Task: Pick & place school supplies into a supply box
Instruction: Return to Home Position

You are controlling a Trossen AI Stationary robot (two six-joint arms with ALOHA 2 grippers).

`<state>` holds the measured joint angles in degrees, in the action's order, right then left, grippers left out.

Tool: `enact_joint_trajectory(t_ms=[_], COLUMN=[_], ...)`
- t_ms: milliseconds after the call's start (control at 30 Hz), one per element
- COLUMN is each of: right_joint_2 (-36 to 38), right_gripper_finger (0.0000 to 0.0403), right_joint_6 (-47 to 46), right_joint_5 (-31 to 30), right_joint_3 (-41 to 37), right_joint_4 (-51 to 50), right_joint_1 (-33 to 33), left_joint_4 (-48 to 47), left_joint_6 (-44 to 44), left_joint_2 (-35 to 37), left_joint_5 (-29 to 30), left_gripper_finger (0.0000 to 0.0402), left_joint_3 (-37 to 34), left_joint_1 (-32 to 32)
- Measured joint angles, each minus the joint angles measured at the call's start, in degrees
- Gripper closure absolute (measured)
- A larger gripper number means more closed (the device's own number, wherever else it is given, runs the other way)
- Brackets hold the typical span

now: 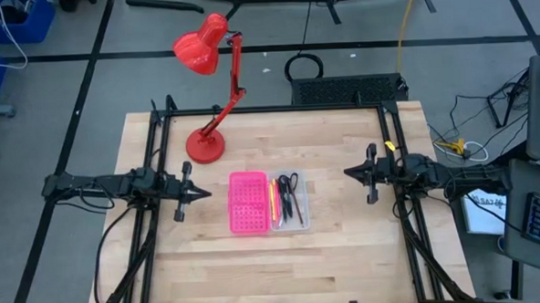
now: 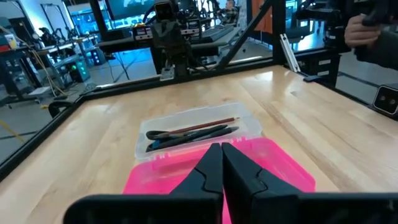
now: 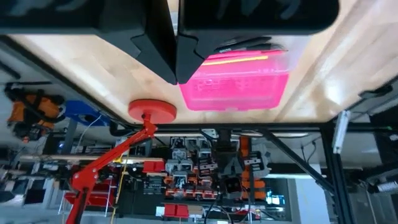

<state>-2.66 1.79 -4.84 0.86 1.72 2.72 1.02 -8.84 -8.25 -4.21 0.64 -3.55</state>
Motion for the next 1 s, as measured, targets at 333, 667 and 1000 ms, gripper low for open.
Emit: enact_joint_trajectory(t_ms=[333,667,1000], right_joint_2=[-0.1,-0.1,-0.1], right_gripper_finger=[0.0403,0.0403,0.0403], right_joint_6=[1.9,1.9,1.9], right_joint_5=[-1.1,-1.1,-1.1], right_joint_3=[0.0,0.0,0.0], right_joint_4=[0.2,0.2,0.2], right_joint_1=[-0.1,-0.1,-0.1], left_joint_4=[2.0,2.1,2.1], left_joint_6=[5.8,5.9,5.9], left_joint_2=[0.0,0.0,0.0], left_joint_5=[-0.4,-0.3,-0.2], left_gripper_finger=[0.0388,0.0385,0.0347], left_joint_3=[-0.1,-0.1,-0.1], left_joint_1=[0.0,0.0,0.0])
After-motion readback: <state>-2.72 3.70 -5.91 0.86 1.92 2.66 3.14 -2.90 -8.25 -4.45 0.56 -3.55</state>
